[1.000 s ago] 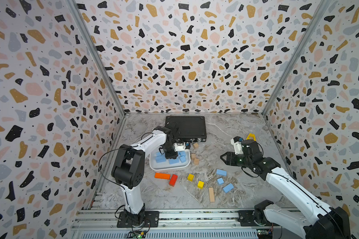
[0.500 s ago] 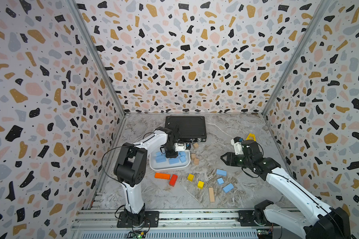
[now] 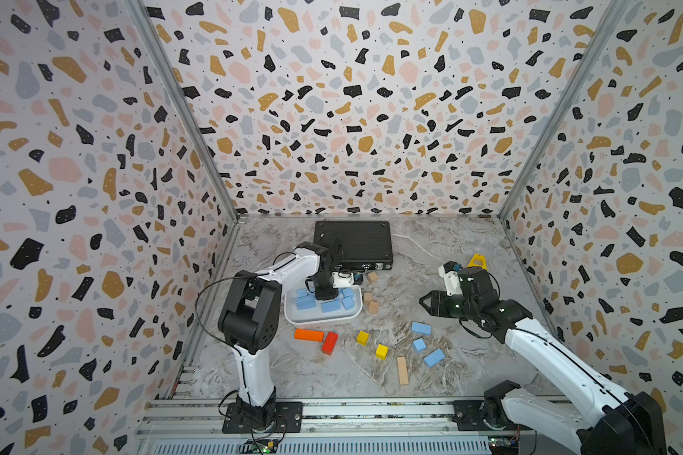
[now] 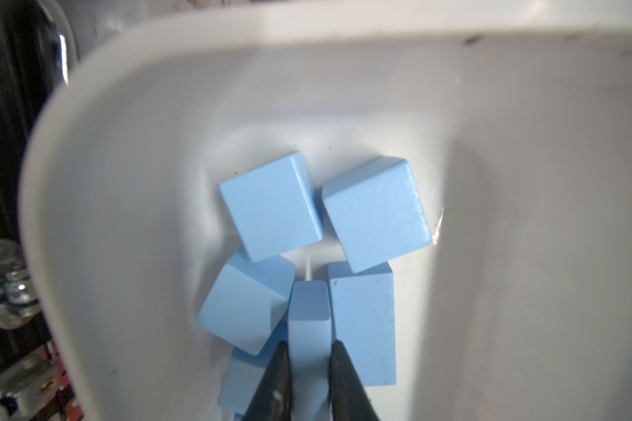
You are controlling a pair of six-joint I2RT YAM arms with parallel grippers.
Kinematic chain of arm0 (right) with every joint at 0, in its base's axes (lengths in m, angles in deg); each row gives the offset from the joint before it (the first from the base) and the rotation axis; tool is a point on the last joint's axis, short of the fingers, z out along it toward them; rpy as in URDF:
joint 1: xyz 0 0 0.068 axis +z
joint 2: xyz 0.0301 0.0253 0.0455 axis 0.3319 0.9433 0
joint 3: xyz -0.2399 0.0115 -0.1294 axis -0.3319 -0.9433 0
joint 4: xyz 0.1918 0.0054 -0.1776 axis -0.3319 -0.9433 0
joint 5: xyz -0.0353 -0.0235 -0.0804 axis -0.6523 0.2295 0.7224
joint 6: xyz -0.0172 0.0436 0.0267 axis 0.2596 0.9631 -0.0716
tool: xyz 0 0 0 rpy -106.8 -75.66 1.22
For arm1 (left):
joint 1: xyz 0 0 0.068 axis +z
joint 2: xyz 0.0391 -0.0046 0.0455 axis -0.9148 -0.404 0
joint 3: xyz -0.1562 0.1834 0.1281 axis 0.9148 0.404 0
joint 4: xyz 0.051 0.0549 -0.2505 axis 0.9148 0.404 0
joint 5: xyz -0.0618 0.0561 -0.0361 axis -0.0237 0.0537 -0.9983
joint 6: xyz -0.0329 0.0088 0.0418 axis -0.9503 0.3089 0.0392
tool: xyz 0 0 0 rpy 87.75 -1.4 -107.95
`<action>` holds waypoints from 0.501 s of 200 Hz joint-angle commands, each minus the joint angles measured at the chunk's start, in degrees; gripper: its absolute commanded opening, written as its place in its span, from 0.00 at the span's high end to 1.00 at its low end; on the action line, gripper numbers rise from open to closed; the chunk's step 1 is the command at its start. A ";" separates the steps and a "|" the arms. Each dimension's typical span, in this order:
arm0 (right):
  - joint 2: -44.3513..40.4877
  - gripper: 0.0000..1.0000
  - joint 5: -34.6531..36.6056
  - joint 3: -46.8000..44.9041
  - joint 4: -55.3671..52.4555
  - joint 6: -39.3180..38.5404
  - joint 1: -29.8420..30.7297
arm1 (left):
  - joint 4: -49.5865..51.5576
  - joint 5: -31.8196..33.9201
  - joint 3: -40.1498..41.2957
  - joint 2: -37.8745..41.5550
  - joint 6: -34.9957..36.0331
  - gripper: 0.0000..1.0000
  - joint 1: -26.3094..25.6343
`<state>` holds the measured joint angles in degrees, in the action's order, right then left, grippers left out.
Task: Pick out the blue building blocks
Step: Place the building block in the storage box.
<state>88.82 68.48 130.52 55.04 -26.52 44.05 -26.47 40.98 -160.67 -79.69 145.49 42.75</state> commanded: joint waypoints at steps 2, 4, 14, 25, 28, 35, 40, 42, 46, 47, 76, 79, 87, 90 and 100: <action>-0.05 0.46 0.37 -0.20 -0.92 -0.77 0.25 | -0.05 0.20 0.55 0.29 -0.04 0.76 0.21; -0.05 0.46 0.37 -0.13 -0.94 -0.77 0.25 | -0.04 0.19 0.52 0.33 -0.06 0.76 0.21; -0.05 0.46 0.37 -0.16 -0.94 -0.77 0.25 | -0.03 0.08 0.52 0.75 -0.18 0.75 0.22; -0.05 0.46 0.37 -0.17 -1.08 -0.86 0.29 | 0.01 0.06 0.56 1.24 -0.25 0.74 0.30; -0.05 0.46 0.37 -0.12 -1.04 -0.86 0.25 | 0.05 0.04 0.58 1.34 -0.31 0.74 0.26; -0.05 0.46 0.37 -0.14 -1.02 -0.86 0.29 | 0.16 0.18 0.59 1.72 -0.26 0.73 0.30; -0.04 0.46 0.39 -0.11 -0.99 -0.86 0.26 | 0.22 0.19 0.53 2.04 -0.27 0.73 0.30; -0.04 0.46 0.33 -0.07 -0.96 -0.84 0.29 | 0.26 0.19 0.56 2.21 -0.36 0.73 0.30; -0.05 0.46 0.28 -0.11 -0.94 -0.78 0.29 | 0.38 0.19 0.46 2.46 -0.42 0.73 0.30; -0.05 0.46 0.28 -0.11 -0.94 -0.82 0.29 | 0.37 0.15 0.40 2.54 -0.46 0.73 0.30; 0.62 0.46 0.13 0.39 -1.48 -1.16 0.23 | 3.95 -1.52 -1.72 4.86 -3.35 0.72 0.30; 0.87 0.46 0.16 0.48 -1.76 -1.32 0.29 | 4.45 -1.86 -2.04 5.16 -4.05 0.72 0.30; 1.61 0.46 0.38 0.88 -2.60 -1.86 0.27 | 5.68 -2.83 -2.82 6.21 -6.36 0.71 0.30; 1.95 0.46 0.49 1.06 -3.02 -2.16 0.28 | 6.00 -3.35 -3.08 6.68 -7.56 0.71 0.30; 3.02 0.46 1.20 1.45 -4.56 -3.06 0.25 | 6.99 -5.73 -3.74 8.45 -12.19 0.70 0.30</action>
<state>89.95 68.50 130.52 54.78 -27.24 44.05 -24.17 40.08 -161.28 -75.95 141.93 42.77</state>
